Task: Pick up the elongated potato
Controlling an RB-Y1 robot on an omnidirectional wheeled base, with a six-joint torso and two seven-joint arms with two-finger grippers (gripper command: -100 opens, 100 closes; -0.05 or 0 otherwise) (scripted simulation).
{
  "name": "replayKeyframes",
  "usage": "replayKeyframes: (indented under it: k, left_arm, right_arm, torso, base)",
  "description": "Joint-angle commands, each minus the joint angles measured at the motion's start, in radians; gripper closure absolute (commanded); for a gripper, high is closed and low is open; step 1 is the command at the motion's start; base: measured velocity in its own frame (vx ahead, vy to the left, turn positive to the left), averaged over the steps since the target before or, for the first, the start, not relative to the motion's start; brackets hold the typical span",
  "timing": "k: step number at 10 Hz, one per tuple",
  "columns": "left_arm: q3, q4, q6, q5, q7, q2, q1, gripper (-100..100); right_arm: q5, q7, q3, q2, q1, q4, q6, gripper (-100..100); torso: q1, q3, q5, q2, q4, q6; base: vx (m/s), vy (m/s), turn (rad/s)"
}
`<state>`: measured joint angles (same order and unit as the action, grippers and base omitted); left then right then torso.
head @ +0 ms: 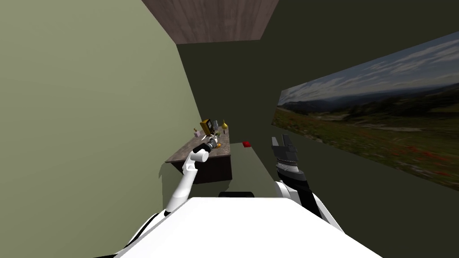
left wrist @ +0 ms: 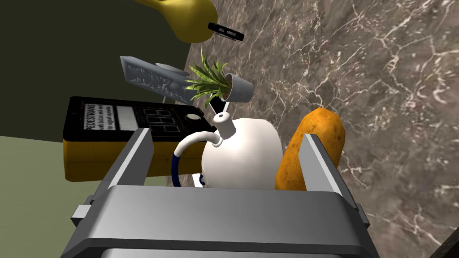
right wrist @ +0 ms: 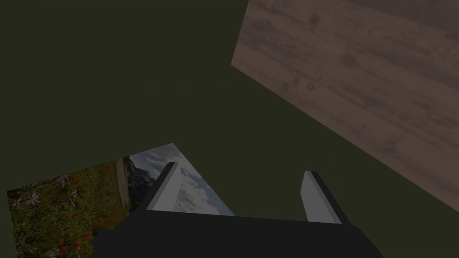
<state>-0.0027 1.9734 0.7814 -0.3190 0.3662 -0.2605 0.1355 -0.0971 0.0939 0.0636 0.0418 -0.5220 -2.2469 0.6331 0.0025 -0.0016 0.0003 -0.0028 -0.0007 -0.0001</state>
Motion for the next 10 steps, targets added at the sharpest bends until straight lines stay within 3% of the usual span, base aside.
replayKeyframes:
  k: [1, 10]
  left_arm:
    - [-0.006, -0.005, 0.041, -0.002, 0.009, -0.003, 0.005, -100]
    - [-0.052, -0.070, 0.269, -0.048, 0.074, -0.071, 0.047, -100]
  right_arm:
    - [0.000, 0.000, 0.000, 0.000, 0.000, 0.000, 0.000, 0]
    - [0.000, 0.000, 0.000, 0.000, 0.000, 0.000, 0.000, 0]
  torso:
    - [0.000, 0.000, 0.000, 0.000, 0.000, 0.000]
    - [0.000, 0.000, 0.000, 0.000, 0.000, 0.000]
  base:
    - [0.029, 0.033, -0.050]
    - [0.037, 0.035, -0.068]
